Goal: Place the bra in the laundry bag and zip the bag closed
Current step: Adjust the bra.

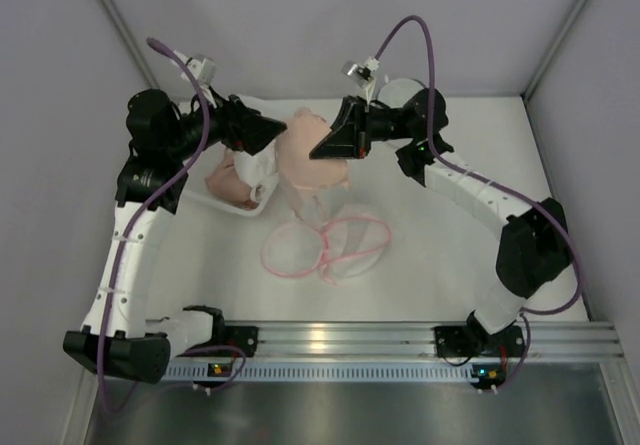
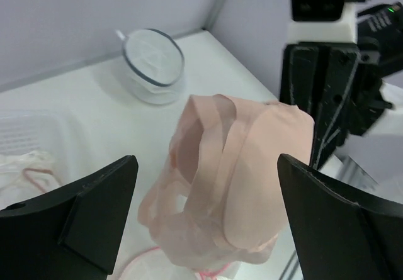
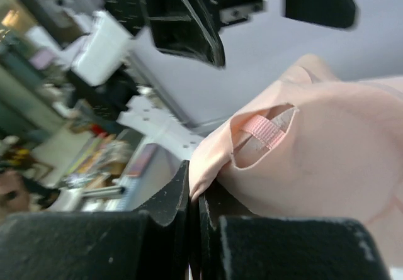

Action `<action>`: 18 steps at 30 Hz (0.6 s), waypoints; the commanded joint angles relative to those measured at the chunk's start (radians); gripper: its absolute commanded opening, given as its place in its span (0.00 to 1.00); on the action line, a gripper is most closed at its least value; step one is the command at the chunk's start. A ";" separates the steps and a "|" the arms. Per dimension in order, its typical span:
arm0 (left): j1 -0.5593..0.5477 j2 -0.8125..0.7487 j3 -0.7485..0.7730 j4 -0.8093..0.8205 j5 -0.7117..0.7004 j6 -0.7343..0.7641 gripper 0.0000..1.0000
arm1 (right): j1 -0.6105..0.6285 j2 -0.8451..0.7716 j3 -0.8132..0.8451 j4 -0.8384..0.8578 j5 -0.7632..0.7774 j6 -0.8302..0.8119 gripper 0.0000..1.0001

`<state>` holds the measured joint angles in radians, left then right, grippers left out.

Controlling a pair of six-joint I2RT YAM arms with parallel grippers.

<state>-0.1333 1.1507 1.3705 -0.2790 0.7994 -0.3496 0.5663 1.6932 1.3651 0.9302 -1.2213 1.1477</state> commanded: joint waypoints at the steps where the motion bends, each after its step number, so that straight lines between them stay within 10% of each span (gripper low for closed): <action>1: 0.004 -0.016 0.081 -0.124 -0.316 0.011 0.98 | -0.002 -0.145 0.089 -0.646 0.159 -0.657 0.00; 4: 0.004 0.012 0.102 -0.126 -0.423 -0.087 0.98 | 0.030 -0.174 0.150 -1.022 0.314 -1.001 0.00; 18: 0.000 0.194 0.133 0.021 -0.051 -0.169 0.98 | 0.067 -0.220 0.052 -1.082 0.405 -1.173 0.00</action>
<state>-0.1314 1.3407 1.4776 -0.3611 0.6296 -0.4778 0.6075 1.5322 1.4197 -0.1474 -0.8356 0.0734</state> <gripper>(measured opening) 0.982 0.025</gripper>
